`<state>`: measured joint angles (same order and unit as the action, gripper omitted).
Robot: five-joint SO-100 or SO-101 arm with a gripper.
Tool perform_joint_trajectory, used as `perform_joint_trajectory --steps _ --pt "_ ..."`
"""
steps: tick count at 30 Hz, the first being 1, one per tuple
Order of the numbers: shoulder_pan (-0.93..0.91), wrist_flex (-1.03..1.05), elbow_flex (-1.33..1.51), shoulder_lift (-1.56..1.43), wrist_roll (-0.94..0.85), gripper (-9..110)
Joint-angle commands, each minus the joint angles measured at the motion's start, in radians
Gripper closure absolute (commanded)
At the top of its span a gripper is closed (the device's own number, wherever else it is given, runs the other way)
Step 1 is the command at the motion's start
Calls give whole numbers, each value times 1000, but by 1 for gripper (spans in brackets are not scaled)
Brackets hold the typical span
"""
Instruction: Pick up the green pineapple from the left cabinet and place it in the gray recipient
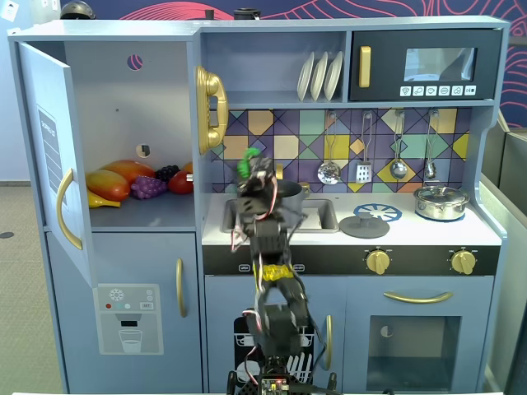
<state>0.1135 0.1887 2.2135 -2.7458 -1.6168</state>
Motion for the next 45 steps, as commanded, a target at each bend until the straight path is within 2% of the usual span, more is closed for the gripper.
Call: perform_joint_trajectory --steps 1,6,11,15,18,25,27,30,33,36,41,45 --pt "-124 12 -201 253 34 101" --pt "-178 -26 -377 548 8 101" --pt "-138 -2 -491 698 -46 101" --pt "-135 23 -508 712 11 78" --pt "-132 64 -515 695 11 71" --pt "-123 204 -529 537 8 76" --pt "-123 337 -526 425 5 82" --pt "-117 667 -511 245 14 92" --pt "-95 907 -368 34 -35 101" --pt "-101 1017 -153 -153 -41 101" --pt "-158 1065 265 -360 -32 101" --pt "-189 956 592 -393 -84 101"
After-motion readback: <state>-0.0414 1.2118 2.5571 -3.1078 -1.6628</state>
